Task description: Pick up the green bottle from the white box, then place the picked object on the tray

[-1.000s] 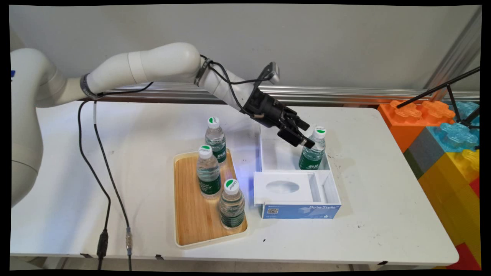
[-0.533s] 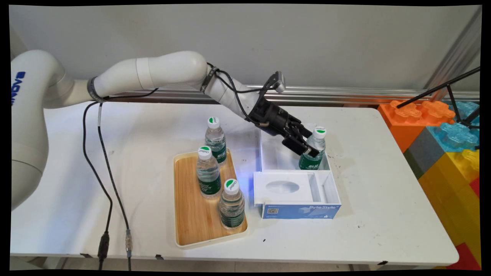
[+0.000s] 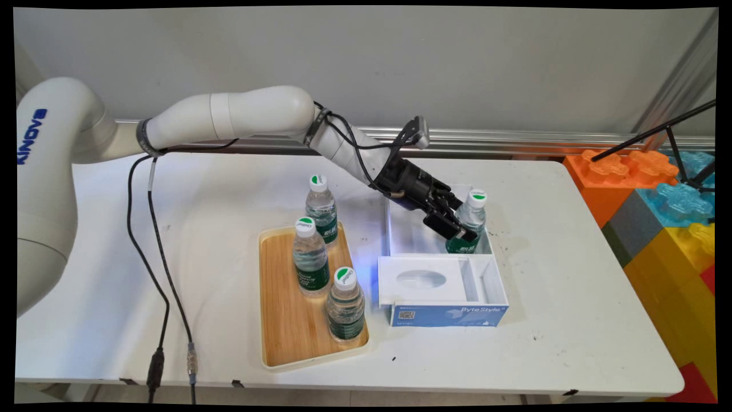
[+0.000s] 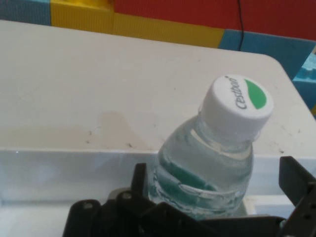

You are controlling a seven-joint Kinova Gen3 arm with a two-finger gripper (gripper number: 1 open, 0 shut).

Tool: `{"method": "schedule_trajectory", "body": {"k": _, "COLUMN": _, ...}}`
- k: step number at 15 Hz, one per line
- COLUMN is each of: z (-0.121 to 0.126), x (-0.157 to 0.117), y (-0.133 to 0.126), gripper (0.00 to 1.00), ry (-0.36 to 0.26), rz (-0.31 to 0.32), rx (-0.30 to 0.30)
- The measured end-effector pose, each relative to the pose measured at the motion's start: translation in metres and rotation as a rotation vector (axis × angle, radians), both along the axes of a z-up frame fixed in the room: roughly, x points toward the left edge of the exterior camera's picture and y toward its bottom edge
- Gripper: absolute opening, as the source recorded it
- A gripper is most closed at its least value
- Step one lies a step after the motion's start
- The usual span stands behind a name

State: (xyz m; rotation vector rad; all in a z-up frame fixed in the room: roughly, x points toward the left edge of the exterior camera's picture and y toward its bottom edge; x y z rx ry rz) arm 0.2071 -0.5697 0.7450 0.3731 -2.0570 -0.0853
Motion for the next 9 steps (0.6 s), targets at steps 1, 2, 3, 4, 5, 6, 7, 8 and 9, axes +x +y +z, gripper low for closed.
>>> {"method": "schedule_trajectory", "body": {"k": 1, "z": -0.0015, "x": 0.0000, "y": -0.0006, "gripper": 1.00, "ry": -0.004, "rz": 0.001, "rx": -0.006}}
{"method": "schedule_trajectory", "body": {"k": 2, "z": -0.0030, "x": 0.0003, "y": -0.0015, "gripper": 1.00, "ry": -0.009, "rz": 0.004, "rx": -0.014}}
{"method": "schedule_trajectory", "body": {"k": 3, "z": -0.0041, "x": 0.0005, "y": -0.0023, "gripper": 0.00, "ry": -0.012, "rz": 0.005, "rx": -0.022}}
{"method": "schedule_trajectory", "body": {"k": 4, "z": -0.0047, "x": 0.0007, "y": -0.0028, "gripper": 0.00, "ry": -0.014, "rz": 0.006, "rx": -0.028}}
{"method": "schedule_trajectory", "body": {"k": 5, "z": -0.0056, "x": 0.0010, "y": -0.0036, "gripper": 0.00, "ry": -0.016, "rz": 0.008, "rx": -0.035}}
{"method": "schedule_trajectory", "body": {"k": 6, "z": -0.0065, "x": 0.0016, "y": -0.0041, "gripper": 0.00, "ry": -0.019, "rz": 0.010, "rx": -0.041}}
{"method": "schedule_trajectory", "body": {"k": 7, "z": -0.0076, "x": 0.0021, "y": -0.0048, "gripper": 0.00, "ry": -0.023, "rz": 0.012, "rx": -0.045}}
{"method": "schedule_trajectory", "body": {"k": 8, "z": -0.0085, "x": 0.0025, "y": -0.0051, "gripper": 0.00, "ry": -0.025, "rz": 0.014, "rx": -0.047}}
{"method": "schedule_trajectory", "body": {"k": 9, "z": -0.0089, "x": 0.0025, "y": -0.0054, "gripper": 0.00, "ry": -0.027, "rz": 0.016, "rx": -0.048}}
